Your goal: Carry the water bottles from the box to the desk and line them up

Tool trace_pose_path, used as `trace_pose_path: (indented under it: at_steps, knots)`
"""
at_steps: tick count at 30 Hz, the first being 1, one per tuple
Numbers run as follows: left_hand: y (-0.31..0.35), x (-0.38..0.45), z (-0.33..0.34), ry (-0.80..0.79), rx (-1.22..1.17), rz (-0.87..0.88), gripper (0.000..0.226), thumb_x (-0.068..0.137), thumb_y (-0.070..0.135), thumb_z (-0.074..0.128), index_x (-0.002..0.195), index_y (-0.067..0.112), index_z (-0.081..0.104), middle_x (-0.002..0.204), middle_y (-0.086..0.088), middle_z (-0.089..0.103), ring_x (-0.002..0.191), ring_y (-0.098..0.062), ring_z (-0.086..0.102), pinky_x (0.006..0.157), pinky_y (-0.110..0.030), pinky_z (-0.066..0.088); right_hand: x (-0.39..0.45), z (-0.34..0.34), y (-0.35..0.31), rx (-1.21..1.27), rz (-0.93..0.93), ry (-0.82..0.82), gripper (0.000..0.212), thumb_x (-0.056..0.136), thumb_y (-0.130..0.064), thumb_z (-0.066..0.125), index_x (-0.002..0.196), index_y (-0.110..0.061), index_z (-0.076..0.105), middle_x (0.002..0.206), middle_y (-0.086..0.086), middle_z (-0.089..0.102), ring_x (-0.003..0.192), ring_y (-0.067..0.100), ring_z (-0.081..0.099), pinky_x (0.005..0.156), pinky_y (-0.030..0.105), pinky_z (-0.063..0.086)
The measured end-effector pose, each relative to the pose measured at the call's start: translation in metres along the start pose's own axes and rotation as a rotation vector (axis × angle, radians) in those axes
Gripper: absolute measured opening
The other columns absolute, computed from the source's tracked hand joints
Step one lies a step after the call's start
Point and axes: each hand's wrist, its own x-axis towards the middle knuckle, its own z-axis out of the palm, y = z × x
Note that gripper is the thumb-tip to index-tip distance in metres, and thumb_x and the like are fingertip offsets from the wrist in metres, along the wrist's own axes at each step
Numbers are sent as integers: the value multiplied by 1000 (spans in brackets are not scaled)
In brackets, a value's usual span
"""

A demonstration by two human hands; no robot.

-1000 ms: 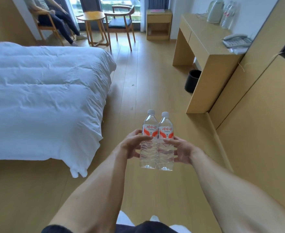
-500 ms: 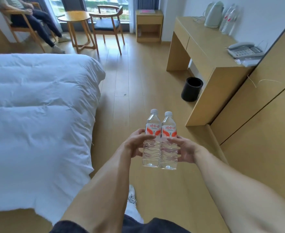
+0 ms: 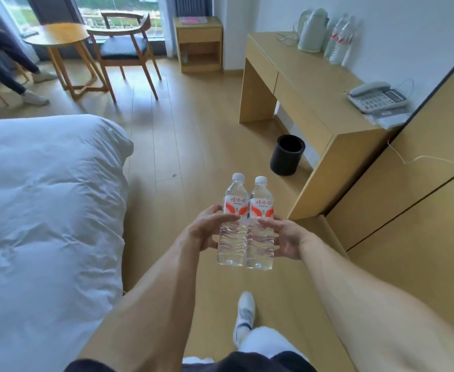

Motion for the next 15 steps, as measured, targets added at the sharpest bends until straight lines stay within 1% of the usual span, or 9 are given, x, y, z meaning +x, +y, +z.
trace_pose_path:
  at_steps: [4, 6, 8, 12, 15]
  knots:
    - [36, 55, -14, 35, -1, -8, 46, 83, 22, 80, 123, 23, 59, 114, -8, 73, 103, -29, 71, 77, -53, 60, 60, -10, -42, -3, 3, -17, 68, 62, -34, 87, 124, -22, 64, 113, 8, 74, 102, 33, 71, 83, 53, 58]
    - [57, 84, -20, 60, -3, -5, 46, 83, 22, 79, 124, 23, 58, 114, -8, 73, 102, -28, 71, 73, -50, 61, 93, -14, -68, -23, 1, -46, 67, 62, -34, 87, 124, -21, 64, 111, 6, 75, 98, 31, 72, 79, 50, 59]
    - [82, 112, -25, 87, -12, 3, 46, 84, 22, 78, 125, 22, 58, 115, -8, 72, 101, -28, 71, 71, -48, 60, 125, -21, -98, -29, -1, -73, 66, 62, -34, 86, 123, -21, 65, 109, 5, 76, 96, 30, 72, 79, 50, 59]
    - [138, 161, -26, 150, -30, -18, 43, 86, 21, 76, 125, 21, 59, 114, -9, 72, 101, -29, 70, 81, -54, 59, 176, -37, -165, -65, 11, -121, 66, 62, -33, 87, 123, -21, 64, 112, 5, 76, 101, 33, 72, 83, 53, 59]
    - [175, 197, -25, 163, -40, 2, 44, 86, 21, 77, 126, 20, 58, 116, -9, 71, 102, -28, 69, 83, -56, 58, 211, -52, -211, -69, -1, -141, 66, 64, -31, 86, 124, -22, 63, 111, 6, 76, 99, 33, 73, 77, 50, 60]
